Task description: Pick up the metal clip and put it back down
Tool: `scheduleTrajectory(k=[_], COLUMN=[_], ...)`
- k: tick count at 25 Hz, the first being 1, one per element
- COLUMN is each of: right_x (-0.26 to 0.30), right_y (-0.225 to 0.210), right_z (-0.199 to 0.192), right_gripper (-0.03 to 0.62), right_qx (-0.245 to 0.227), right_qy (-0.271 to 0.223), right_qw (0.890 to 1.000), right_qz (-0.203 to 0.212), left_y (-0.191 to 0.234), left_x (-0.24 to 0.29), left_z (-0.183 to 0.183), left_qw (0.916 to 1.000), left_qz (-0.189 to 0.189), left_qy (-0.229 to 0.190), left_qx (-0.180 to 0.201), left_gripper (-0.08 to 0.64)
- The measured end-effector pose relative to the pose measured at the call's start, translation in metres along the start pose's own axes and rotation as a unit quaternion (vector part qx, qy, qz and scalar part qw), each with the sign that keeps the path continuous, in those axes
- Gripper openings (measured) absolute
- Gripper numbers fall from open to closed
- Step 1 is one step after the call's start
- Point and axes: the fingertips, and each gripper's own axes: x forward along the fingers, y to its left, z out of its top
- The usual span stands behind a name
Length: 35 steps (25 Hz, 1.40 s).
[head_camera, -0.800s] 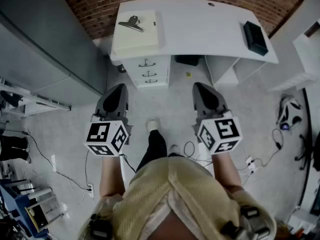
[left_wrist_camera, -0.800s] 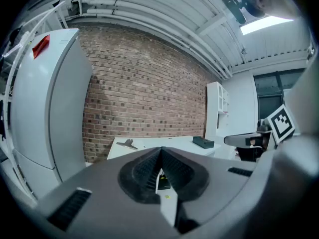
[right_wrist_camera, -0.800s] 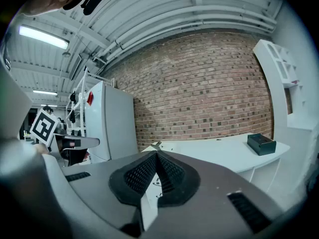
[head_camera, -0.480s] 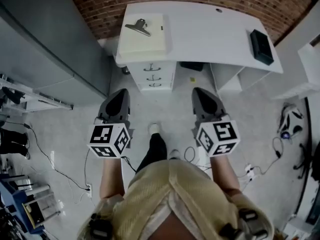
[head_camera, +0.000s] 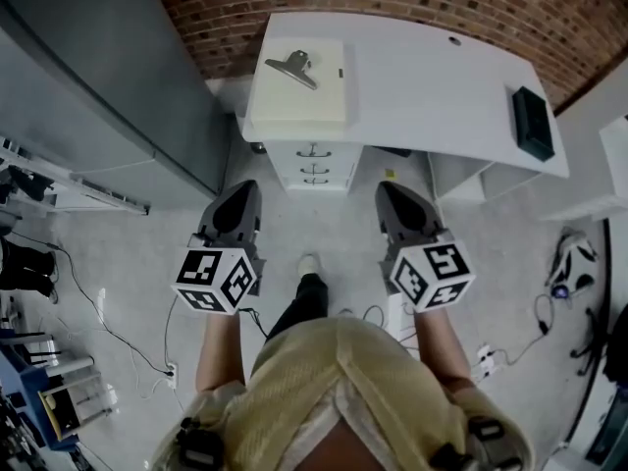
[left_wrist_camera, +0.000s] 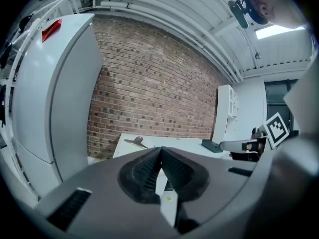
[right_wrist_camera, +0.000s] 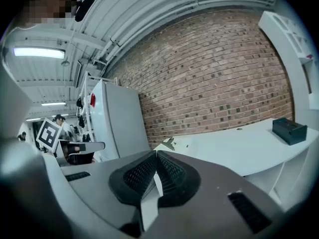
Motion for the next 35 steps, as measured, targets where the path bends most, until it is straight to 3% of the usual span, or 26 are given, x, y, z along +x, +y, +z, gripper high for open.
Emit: scheduleTrajectory(k=[15, 20, 35], right_x=[0.086, 0.114, 0.184], right_y=[-0.006, -0.002, -0.005], right_z=[0.008, 0.009, 0.022], right_gripper=[0.01, 0.086, 0.13], right_qx=[0.014, 0.007, 0.025], right_qy=[0.026, 0.038, 0.055], right_qw=[0.999, 0.999, 0.998], right_qz=[0.019, 0.024, 0.021], left_y=[0.062, 0.086, 0.128], left_x=[0.065, 0.08, 0.11], left_z=[-0.004, -0.003, 0.009], left_qw=[0.9985, 0.9977, 0.9979], left_qz=[0.018, 0.026, 0.009], left_qy=[0.053, 0.062, 0.061], left_qx=[0.002, 0.01, 0.02], left_gripper=[0.003, 0.005, 0.005])
